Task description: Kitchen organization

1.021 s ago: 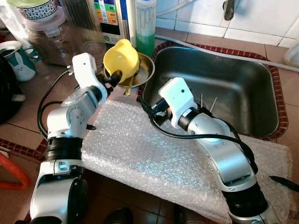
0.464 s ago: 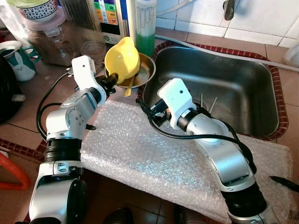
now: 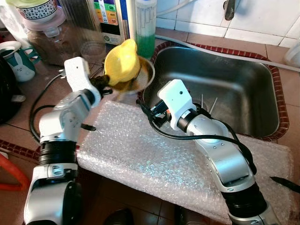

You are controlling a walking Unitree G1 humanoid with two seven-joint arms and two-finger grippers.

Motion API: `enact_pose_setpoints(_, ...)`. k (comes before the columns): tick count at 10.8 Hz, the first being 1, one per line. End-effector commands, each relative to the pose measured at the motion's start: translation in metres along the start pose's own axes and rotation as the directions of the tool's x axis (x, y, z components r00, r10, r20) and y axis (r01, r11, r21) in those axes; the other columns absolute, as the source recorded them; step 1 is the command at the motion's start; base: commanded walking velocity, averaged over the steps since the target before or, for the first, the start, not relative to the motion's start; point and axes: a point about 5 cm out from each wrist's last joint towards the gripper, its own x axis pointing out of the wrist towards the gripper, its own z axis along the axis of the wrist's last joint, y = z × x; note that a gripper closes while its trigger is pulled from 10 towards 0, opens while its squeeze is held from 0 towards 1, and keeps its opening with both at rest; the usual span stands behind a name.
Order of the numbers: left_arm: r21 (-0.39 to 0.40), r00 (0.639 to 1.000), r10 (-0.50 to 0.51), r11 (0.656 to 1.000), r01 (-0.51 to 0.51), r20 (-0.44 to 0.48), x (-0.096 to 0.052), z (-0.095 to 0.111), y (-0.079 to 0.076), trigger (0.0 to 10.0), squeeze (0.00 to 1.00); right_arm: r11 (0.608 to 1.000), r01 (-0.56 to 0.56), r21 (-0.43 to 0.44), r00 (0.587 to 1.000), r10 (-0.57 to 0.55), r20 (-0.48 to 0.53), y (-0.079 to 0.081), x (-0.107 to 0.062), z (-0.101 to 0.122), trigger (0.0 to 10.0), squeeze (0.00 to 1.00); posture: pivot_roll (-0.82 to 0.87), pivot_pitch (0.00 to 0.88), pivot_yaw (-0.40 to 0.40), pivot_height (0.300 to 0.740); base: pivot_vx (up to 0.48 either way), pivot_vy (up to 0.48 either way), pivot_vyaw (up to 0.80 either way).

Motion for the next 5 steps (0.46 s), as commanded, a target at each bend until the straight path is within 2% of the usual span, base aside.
enact_pose_setpoints(1, 0.012, 1.0, 0.018, 1.0, -0.018, 0.003, -0.0034, 0.0012, 0.0055, 0.0, 0.0, 1.0, -0.017, -0.006, 1.0, 0.017, 0.018, 0.0025, 0.0016, 0.0045, 10.0, 0.2, -0.08, 0.228, 0.079, 0.74, 0.0, 0.0, 0.0)
enact_pose_setpoints(5, 0.011, 0.999, 0.029, 1.0, -0.029, 0.022, -0.0062, 0.0054, 0.0095, 0.0, 0.0, 1.0, -0.016, -0.007, 1.0, 0.016, 0.019, 0.0031, 0.002, 0.0037, 10.0, 0.2, -0.08, 0.228, 0.085, 0.74, 0.0, 0.0, 0.0)
